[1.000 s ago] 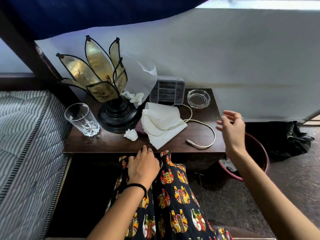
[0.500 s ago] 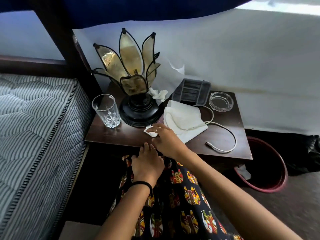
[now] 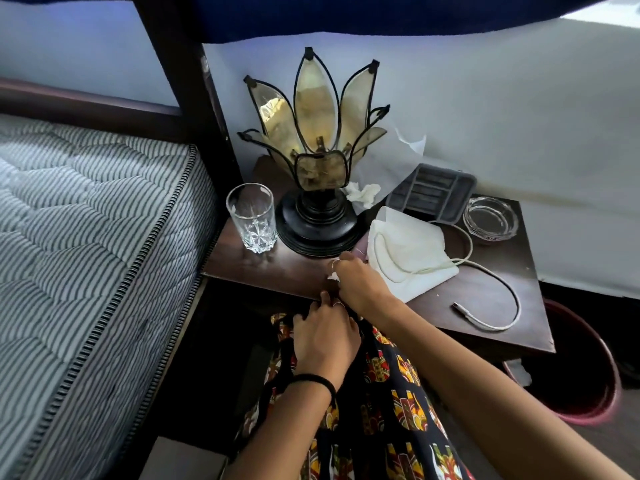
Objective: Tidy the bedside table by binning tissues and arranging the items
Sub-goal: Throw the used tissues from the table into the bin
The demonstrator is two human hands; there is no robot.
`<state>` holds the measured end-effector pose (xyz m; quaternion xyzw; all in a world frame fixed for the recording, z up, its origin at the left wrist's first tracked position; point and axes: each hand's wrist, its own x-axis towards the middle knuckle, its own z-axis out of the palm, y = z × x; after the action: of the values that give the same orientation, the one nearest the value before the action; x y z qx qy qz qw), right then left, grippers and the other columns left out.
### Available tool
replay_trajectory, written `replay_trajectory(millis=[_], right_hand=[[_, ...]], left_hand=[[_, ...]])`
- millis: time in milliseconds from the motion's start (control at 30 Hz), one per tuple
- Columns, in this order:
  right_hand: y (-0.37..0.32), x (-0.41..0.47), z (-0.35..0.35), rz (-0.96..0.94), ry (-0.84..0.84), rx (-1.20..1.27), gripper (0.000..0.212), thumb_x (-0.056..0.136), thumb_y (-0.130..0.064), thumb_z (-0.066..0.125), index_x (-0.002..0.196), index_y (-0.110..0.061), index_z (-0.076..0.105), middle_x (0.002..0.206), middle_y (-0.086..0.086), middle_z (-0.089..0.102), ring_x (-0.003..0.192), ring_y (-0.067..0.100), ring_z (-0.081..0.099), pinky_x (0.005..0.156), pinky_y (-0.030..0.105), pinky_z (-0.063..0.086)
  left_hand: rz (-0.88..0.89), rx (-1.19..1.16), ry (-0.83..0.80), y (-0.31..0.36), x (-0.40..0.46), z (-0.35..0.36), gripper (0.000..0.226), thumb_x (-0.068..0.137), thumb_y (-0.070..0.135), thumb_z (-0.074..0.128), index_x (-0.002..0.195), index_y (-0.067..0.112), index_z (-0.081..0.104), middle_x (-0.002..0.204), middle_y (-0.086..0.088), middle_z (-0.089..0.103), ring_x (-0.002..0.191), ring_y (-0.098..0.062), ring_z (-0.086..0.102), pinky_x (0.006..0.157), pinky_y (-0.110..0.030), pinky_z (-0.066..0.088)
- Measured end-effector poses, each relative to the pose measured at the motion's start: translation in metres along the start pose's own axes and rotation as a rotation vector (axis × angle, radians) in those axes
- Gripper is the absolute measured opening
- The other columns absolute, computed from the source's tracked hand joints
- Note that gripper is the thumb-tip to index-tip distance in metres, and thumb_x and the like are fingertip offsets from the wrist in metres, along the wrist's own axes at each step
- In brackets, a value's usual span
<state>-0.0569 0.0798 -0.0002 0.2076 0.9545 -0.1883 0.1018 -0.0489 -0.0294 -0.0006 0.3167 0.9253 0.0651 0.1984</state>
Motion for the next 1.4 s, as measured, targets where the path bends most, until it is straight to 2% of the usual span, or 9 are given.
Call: replay_trajectory(millis=[133,267,433,567,700,833,1067,1233,1400], right_hand=[[0.003,-0.003,0.0,-0.001,0.071,0.072,0.029,0.079,0.003,0.054,0.105,-0.005,0.065,0.114,0.013,0.057,0.103,0.035,0.06,0.081,0.041,0.051],[0.005,-0.01,-0.016,0.033,0.236,0.319,0.024,0.074,0.006,0.056,0.086,-0.007,0.073,0.095,0.009,0.068,0.09,0.023,0.062,0.071,0.025,0.046],[0.026,-0.039,-0.051,0.095,0.398,0.513,0.028,0.066,0.015,0.056,0.072,-0.009,0.068,0.073,-0.005,0.056,0.061,0.016,0.06,0.05,0.014,0.045],[0.077,-0.062,-0.071,0.197,0.53,0.614,0.019,0.073,0.012,0.063,0.081,-0.004,0.068,0.08,0.008,0.066,0.062,0.027,0.067,0.055,0.035,0.057],[0.143,-0.094,-0.075,0.265,0.61,0.572,0.009,0.08,-0.002,0.071,0.087,-0.007,0.068,0.066,0.004,0.064,0.046,0.019,0.064,0.039,0.012,0.043],[0.195,-0.125,-0.076,0.403,0.651,0.506,0.007,0.084,-0.012,0.067,0.081,-0.006,0.066,0.063,0.011,0.064,0.039,0.001,0.059,0.041,0.006,0.041],[0.272,-0.166,-0.041,0.758,0.609,0.416,0.022,0.081,-0.01,0.068,0.097,0.005,0.069,0.095,0.028,0.07,0.096,0.037,0.066,0.086,0.041,0.048],[0.294,-0.182,-0.009,0.975,0.525,0.543,0.032,0.086,-0.015,0.062,0.113,0.002,0.065,0.114,0.028,0.066,0.113,0.04,0.058,0.1,0.043,0.042],[0.292,-0.183,-0.009,1.046,0.56,0.562,0.055,0.086,-0.013,0.057,0.136,0.002,0.043,0.131,0.033,0.052,0.124,0.044,0.047,0.107,0.044,0.035]], left_hand=[[-0.005,-0.014,-0.023,-0.002,0.0,0.001,0.037,0.093,0.036,0.038,0.117,0.018,0.06,0.139,-0.002,0.05,0.121,-0.023,0.051,0.096,-0.045,0.039],[-0.009,-0.032,-0.087,-0.001,0.004,0.003,0.049,0.096,0.034,0.032,0.14,0.013,0.041,0.157,-0.004,0.025,0.135,-0.022,0.037,0.105,-0.046,0.031],[-0.01,-0.01,-0.101,0.002,0.003,0.003,0.051,0.097,0.034,0.032,0.144,0.013,0.034,0.158,-0.005,0.021,0.138,-0.023,0.032,0.108,-0.046,0.029],[0.018,0.01,-0.067,0.003,0.002,0.002,0.049,0.096,0.035,0.035,0.14,0.013,0.04,0.155,-0.005,0.028,0.135,-0.022,0.037,0.104,-0.045,0.034],[0.044,-0.024,-0.081,0.003,0.002,0.001,0.05,0.096,0.036,0.035,0.141,0.015,0.04,0.156,-0.002,0.028,0.133,-0.021,0.042,0.103,-0.043,0.038],[0.038,-0.013,-0.071,0.004,0.003,0.0,0.051,0.096,0.036,0.036,0.143,0.015,0.039,0.156,-0.002,0.029,0.133,-0.022,0.043,0.1,-0.042,0.042],[0.028,0.054,-0.038,0.004,0.007,0.008,0.051,0.095,0.038,0.037,0.142,0.018,0.04,0.155,-0.001,0.03,0.127,-0.021,0.05,0.09,-0.036,0.048],[0.045,0.086,-0.011,0.004,0.009,0.008,0.05,0.095,0.038,0.039,0.142,0.018,0.041,0.154,-0.002,0.033,0.124,-0.022,0.053,0.086,-0.036,0.051],[0.041,0.079,-0.006,0.007,0.009,0.006,0.048,0.096,0.037,0.039,0.14,0.018,0.043,0.152,-0.002,0.035,0.123,-0.022,0.054,0.085,-0.036,0.052]])
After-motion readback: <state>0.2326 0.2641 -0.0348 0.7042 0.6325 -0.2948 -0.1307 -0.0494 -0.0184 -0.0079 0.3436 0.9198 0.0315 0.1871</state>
